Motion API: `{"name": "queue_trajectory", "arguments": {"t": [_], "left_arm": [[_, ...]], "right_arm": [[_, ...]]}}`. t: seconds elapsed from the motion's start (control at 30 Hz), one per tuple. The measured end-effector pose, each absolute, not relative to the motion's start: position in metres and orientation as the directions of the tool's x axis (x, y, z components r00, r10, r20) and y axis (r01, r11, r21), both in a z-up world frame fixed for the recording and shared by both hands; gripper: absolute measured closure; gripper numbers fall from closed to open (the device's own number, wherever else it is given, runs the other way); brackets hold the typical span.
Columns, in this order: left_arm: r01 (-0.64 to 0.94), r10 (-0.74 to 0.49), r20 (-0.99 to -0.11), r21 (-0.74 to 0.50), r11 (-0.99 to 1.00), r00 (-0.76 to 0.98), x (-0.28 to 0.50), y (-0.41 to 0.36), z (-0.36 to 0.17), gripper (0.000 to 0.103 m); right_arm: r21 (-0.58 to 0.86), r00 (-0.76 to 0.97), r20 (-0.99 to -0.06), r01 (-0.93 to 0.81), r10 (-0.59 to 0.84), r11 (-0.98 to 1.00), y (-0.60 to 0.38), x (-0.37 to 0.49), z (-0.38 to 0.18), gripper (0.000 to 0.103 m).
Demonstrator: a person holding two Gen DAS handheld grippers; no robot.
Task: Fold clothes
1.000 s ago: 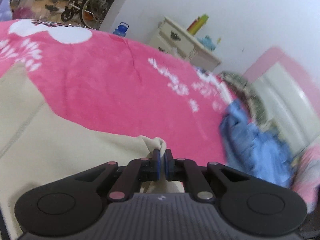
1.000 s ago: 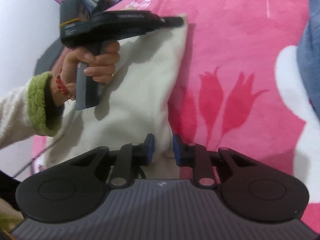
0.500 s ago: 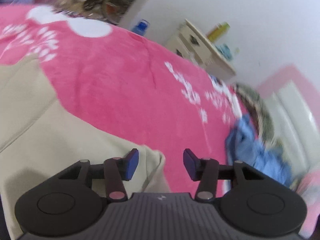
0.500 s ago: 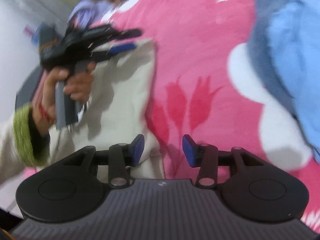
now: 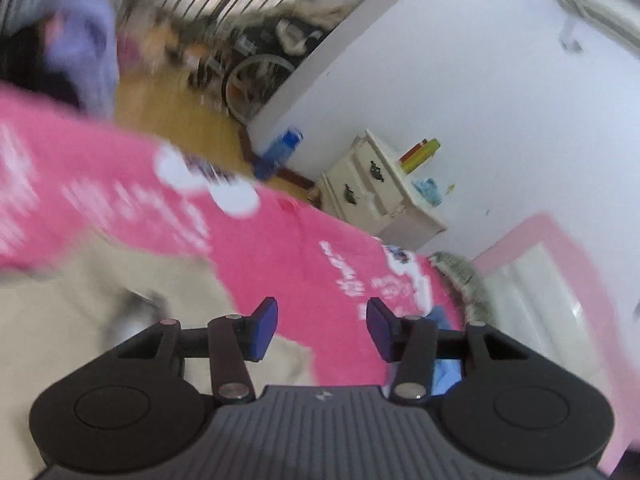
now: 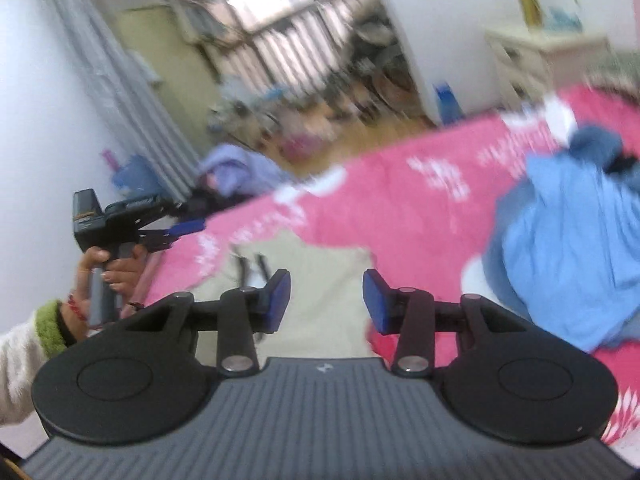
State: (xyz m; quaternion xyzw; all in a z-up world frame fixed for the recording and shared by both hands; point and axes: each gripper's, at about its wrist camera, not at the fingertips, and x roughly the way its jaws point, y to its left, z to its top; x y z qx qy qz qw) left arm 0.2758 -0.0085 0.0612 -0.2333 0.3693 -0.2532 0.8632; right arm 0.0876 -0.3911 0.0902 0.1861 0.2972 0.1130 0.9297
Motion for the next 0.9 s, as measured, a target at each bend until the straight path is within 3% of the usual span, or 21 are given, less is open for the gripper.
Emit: {"name": "queue_trajectory", "arguments": {"t": [0.13, 0.27, 0.33, 0.43, 0.53, 0.63, 0.73, 0.83, 0.9], "left_arm": [[0.297, -0.442, -0.639, -0.328, 0.897, 0.630, 0.214, 0.046, 0.118, 0.051], [0.336, -0.269, -0.798, -0.089, 0.938, 0.539, 0.152, 0.069, 0.113, 0.048], [0.359, -0.269, -0.852, -0.103, 0.928, 0.450, 0.120, 0.075, 0.081, 0.048], [0.357, -0.336, -0.887, -0.217, 0.909, 0.316, 0.085, 0.071, 0.014, 0.050], [0.377, -0.378, -0.893, -0.273, 0.885, 0.242, 0.065, 0.062, -0.036, 0.055], [0.393, -0.398, -0.882, -0.282, 0.875, 0.252, 0.063, 0.055, -0.050, 0.055], [0.391, -0.389, -0.894, -0.285, 0.875, 0.221, 0.066, 0.051, -0.062, 0.058], [0.393, -0.375, -0.899, -0.267, 0.880, 0.228, 0.061, 0.050, -0.069, 0.070], [0.375, -0.372, -0.896, -0.267, 0.888, 0.242, 0.061, 0.052, -0.073, 0.094]], "right_arm": [[0.372, 0.752, -0.539, -0.192, 0.379, 0.908, -0.367, 0.072, 0.098, 0.063], [0.379, 0.641, -0.622, -0.256, 0.450, 0.889, -0.336, 0.076, 0.071, 0.063], [0.400, 0.563, -0.665, -0.287, 0.491, 0.870, -0.320, 0.077, 0.054, 0.063], [0.431, 0.446, -0.729, -0.291, 0.520, 0.854, -0.300, 0.070, 0.031, 0.063], [0.354, 0.386, -0.797, -0.324, 0.464, 0.877, -0.276, 0.054, 0.011, 0.063], [0.217, 0.379, -0.839, -0.424, 0.390, 0.879, -0.248, 0.035, 0.002, 0.063], [0.169, 0.380, -0.846, -0.476, 0.375, 0.863, -0.231, 0.032, -0.003, 0.063], [0.197, 0.372, -0.843, -0.457, 0.388, 0.867, -0.234, 0.039, -0.007, 0.064], [0.212, 0.378, -0.840, -0.433, 0.390, 0.876, -0.239, 0.045, -0.009, 0.064]]}}
